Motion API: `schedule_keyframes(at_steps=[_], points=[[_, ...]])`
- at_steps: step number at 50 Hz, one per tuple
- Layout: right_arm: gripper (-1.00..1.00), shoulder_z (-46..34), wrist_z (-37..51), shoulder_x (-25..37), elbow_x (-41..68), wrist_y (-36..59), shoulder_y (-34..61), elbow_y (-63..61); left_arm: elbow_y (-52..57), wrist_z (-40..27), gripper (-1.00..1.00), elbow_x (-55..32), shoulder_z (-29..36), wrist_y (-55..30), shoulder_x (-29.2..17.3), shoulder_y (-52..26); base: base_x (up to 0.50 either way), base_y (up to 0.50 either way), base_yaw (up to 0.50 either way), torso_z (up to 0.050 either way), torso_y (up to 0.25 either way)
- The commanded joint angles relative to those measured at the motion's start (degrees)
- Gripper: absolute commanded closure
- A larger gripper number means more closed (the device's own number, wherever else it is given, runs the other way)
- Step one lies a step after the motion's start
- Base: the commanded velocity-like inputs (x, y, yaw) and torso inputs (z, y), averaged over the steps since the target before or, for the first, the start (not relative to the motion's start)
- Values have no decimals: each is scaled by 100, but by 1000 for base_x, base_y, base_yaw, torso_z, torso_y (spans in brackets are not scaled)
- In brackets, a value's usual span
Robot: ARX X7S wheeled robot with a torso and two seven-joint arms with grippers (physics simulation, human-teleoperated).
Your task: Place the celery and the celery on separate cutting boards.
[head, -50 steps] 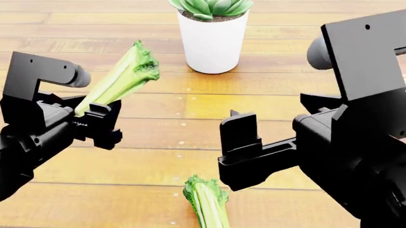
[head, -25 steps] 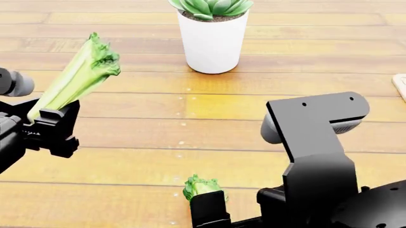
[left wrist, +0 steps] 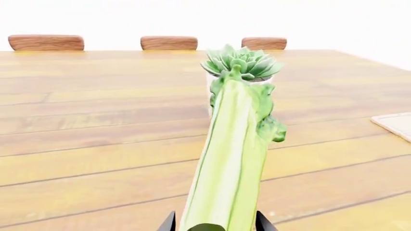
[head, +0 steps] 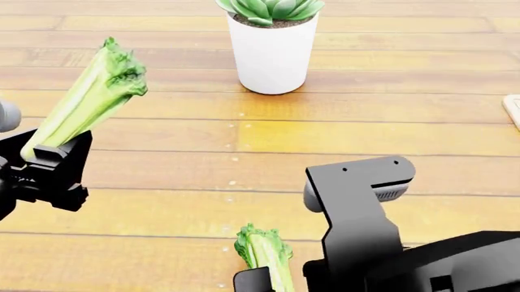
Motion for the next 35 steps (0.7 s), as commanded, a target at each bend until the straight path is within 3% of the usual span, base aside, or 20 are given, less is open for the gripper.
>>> schedule_keyframes(at_steps=[1, 31, 32, 35], points=[[-100, -253, -421, -435, -534, 293, -81, 613, 85, -77, 100, -125, -66, 43, 11, 38, 0, 0, 0, 0, 0], [-100, -377, -993, -653, -1267, 431, -391, 863, 113, -79, 100, -164, -12, 216, -13, 246, 0, 0, 0, 0, 1], [100, -355, -986, -644, -1282, 418, -363, 842, 112, -86, 100, -176, -14, 211, -16, 240, 0, 0, 0, 0, 0], [100, -320, -955, -622, -1309, 389, -292, 812, 122, -88, 100, -198, -23, 218, -30, 250, 0, 0, 0, 0, 0]])
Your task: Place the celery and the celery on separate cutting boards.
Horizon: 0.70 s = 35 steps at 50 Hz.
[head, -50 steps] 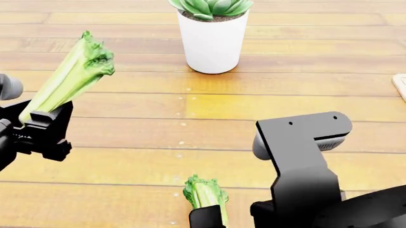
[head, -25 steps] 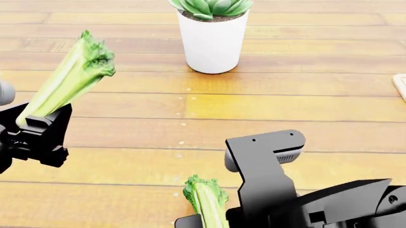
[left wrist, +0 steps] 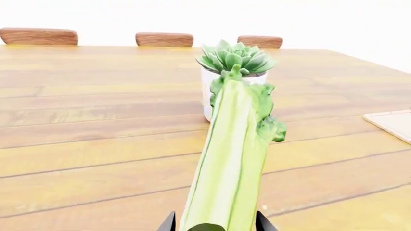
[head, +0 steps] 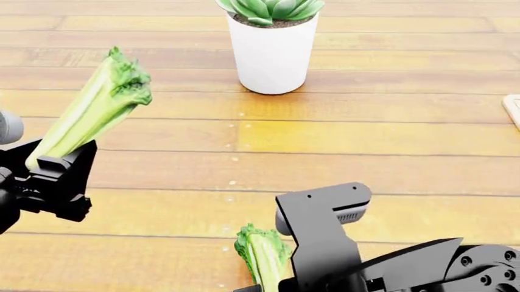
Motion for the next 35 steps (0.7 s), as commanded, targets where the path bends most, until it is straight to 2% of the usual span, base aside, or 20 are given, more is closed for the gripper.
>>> schedule_keyframes(at_steps=[1, 17, 31, 35], points=[[100, 28, -43, 13, -135, -31, 36, -48, 26, -44, 100, -60, -11, 57, -6, 13, 0, 0, 0, 0, 0], [100, 241, 33, 238, -116, 119, 933, 88, -37, -229, 100, -231, -36, -42, -28, -256, 0, 0, 0, 0, 1], [100, 525, -857, 932, -1611, 559, 1221, 549, 89, -380, 100, -283, -180, 7, -177, -100, 0, 0, 0, 0, 1], [100, 445, -1550, 956, -2530, 673, 1414, 898, 107, -460, 100, -451, -282, -89, -276, -123, 0, 0, 0, 0, 3]])
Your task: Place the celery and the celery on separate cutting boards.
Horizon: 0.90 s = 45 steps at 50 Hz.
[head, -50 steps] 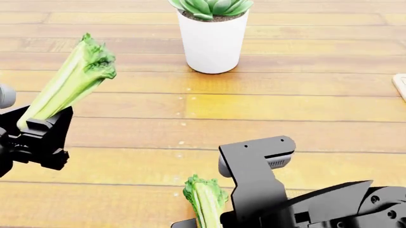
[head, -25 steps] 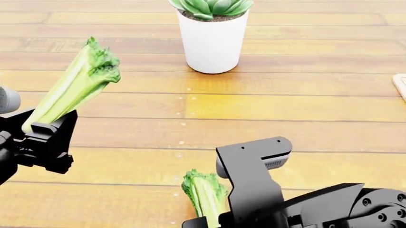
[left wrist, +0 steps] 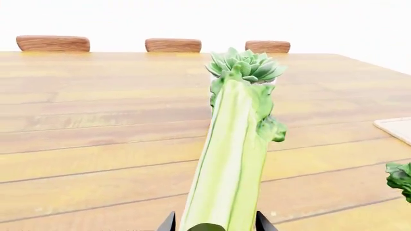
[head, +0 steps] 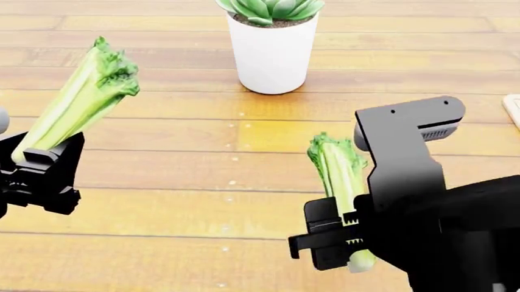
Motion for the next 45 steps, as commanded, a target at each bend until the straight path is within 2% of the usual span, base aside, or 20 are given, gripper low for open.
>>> schedule_keyframes(at_steps=[1, 5, 14, 22, 28, 33, 38, 40, 45], points=[[100, 64, -1057, 311, -1528, 238, 376, 583, 85, -209, 100, -236, -215, -55, -147, 2, 0, 0, 0, 0, 0], [100, -66, -1641, 325, -2309, 68, 524, 1058, 91, -244, 100, -250, -239, -46, -178, 37, 0, 0, 0, 0, 0], [100, -212, -2208, 424, -3109, -352, 582, 1519, 36, -407, 100, -406, -277, -125, -215, -136, 0, 0, 0, 0, 1], [100, -704, -2880, 354, -4130, -457, 1101, 2330, 89, -578, 100, -558, -321, -189, -266, -183, 0, 0, 0, 2, 0], [100, -1209, -3585, 21, -4954, -646, 1638, 3280, 46, -582, 100, -515, -248, -176, -273, -200, 0, 0, 0, 0, 2], [100, -1910, -4524, -605, -5967, -1208, 2088, 4904, 53, -754, 100, -690, -292, -258, -292, -288, 0, 0, 0, 0, 0], [100, -2203, -5078, -1207, -6547, -1934, 2345, 6661, 55, -825, 100, -727, -288, -283, -339, -307, 0, 0, 0, 0, 2], [100, -2232, -5291, -1469, -6713, -2288, 2466, 7478, 56, -815, 100, -708, -281, -269, -359, -269, 0, 0, 0, 0, 0], [100, -1632, -5084, -1360, -7215, -2071, 2678, 7531, 37, -987, 100, -825, -220, -375, -352, -373, 0, 0, 0, 0, 0]])
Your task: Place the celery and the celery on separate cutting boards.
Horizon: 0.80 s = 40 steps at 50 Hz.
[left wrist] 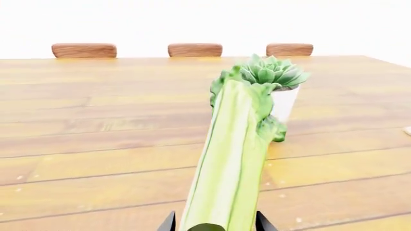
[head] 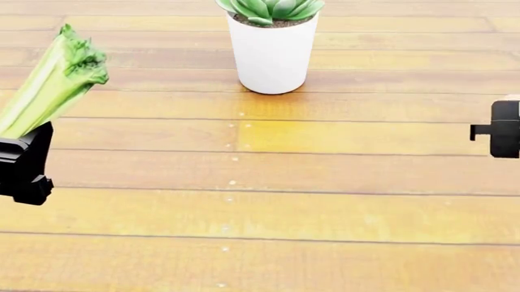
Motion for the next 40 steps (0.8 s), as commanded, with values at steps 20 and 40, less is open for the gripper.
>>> schedule_keyframes(at_steps=[20, 40], points=[[100, 5100, 376, -125, -4915, -1280, -492, 1867, 91, -1033, 100, -739, -71, -247, -97, 19, 0, 0, 0, 0, 1], [100, 5600, -537, -258, -5741, -1344, -241, 1867, -38, -1448, 100, -1029, -97, -190, -191, -162, 0, 0, 0, 1, 1]])
